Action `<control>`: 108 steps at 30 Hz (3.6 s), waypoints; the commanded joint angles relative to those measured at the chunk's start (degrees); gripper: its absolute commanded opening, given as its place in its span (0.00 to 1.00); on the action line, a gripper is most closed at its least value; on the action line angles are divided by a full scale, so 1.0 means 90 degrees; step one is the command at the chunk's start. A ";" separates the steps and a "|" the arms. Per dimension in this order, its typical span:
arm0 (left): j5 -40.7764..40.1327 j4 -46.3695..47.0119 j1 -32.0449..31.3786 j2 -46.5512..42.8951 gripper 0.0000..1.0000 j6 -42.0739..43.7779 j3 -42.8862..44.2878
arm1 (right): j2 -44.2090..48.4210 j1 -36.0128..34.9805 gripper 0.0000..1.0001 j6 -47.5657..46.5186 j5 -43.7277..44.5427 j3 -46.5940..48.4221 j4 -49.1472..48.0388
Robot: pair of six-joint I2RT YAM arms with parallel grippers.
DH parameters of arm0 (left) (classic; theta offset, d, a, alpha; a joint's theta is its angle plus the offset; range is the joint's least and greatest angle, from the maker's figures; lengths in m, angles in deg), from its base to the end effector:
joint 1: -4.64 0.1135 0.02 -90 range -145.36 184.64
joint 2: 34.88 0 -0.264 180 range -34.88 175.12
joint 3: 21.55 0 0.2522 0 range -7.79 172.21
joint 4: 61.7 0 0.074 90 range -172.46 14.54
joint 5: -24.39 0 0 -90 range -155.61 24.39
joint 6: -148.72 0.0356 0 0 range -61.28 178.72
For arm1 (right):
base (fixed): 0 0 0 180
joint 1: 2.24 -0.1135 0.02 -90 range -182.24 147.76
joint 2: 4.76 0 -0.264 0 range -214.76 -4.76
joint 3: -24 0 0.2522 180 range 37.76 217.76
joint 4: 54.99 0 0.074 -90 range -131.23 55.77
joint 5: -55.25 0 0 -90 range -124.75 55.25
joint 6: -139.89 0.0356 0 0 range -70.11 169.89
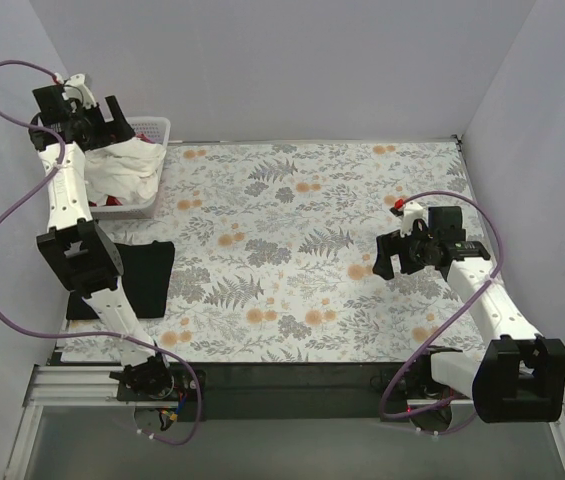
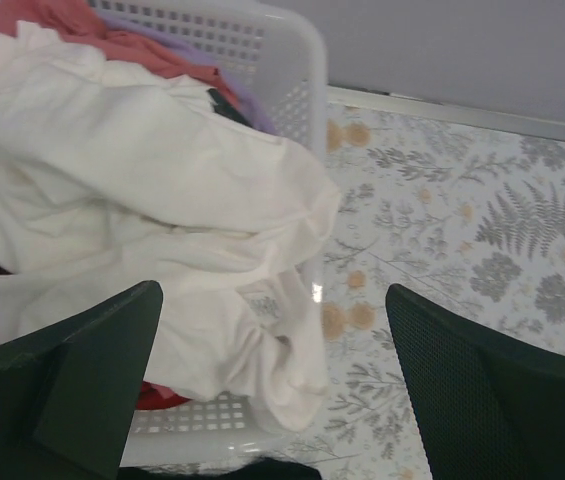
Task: Fold and stack the t-shirts
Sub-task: Grab the tshirt from the pile, then move the tshirt to the center of the board, then flatten the tshirt out
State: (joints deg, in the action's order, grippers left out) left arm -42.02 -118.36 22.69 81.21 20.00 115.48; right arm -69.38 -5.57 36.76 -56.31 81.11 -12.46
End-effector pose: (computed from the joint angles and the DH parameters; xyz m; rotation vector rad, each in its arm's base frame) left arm 0.4401 0.1284 0.3785 -0.8375 2.0446 -0.6533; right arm 0.2245 0.0262 0.2370 -0.5063 2.3437 0.3795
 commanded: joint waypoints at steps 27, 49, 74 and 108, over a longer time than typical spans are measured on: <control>-0.0718 0.1972 0.0124 0.1594 0.00 -0.0004 0.1246 | -0.0564 0.0048 0.98 -0.0163 -0.0290 0.0290 0.0113; 0.0864 0.3916 -0.1564 -0.0994 0.00 -0.1682 0.1402 | -0.0252 0.0048 0.99 -0.0163 -0.0368 0.0242 0.0104; 0.2272 0.1739 -0.2188 -0.2384 0.84 0.0962 -0.5307 | -0.1987 -0.0409 0.97 0.0099 -0.0984 0.1568 -0.0372; -0.1645 0.2110 -0.2669 0.1290 0.88 -0.0103 -0.2202 | -0.5956 -0.2149 0.09 0.0755 -0.0651 0.4871 -0.1332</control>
State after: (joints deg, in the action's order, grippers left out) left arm -51.57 -100.92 -1.51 94.35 18.25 93.33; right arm -125.31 -25.60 43.89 -62.87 124.17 -22.58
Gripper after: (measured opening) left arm 0.883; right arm 0.312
